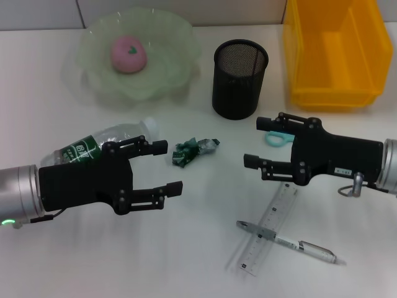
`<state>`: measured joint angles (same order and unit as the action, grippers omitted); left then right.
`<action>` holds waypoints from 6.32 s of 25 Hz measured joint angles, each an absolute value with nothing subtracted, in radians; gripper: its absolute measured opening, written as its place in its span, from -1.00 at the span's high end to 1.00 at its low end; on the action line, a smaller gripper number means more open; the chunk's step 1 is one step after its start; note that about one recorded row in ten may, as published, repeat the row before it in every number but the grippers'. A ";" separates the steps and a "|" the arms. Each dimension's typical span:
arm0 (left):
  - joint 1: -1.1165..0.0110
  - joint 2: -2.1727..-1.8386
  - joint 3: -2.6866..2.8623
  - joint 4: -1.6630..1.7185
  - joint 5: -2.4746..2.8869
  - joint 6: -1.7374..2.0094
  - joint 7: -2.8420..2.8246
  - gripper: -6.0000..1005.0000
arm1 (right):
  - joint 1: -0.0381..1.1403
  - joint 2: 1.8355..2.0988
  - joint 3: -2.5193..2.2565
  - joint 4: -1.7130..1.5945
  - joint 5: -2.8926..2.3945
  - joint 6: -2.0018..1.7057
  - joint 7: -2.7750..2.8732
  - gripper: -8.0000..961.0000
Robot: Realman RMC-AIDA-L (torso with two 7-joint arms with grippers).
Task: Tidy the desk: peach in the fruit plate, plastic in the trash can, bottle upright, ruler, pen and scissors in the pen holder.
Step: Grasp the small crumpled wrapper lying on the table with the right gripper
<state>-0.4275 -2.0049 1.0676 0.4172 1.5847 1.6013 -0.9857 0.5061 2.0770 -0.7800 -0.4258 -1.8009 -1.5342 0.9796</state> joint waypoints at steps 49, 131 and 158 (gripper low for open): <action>-0.320 -1.944 1.042 0.416 1.583 1.566 -0.982 -0.62 | 0.910 2.090 -1.433 -0.721 -2.165 -1.184 1.795 -0.63; -0.305 -1.934 1.042 0.427 1.585 1.578 -0.991 -0.61 | 0.924 2.092 -1.698 -0.612 -1.976 -0.924 1.796 -0.63; -0.309 -1.934 1.042 0.428 1.585 1.582 -0.991 -0.61 | 0.941 2.092 -1.699 -0.586 -1.976 -0.919 1.797 -0.21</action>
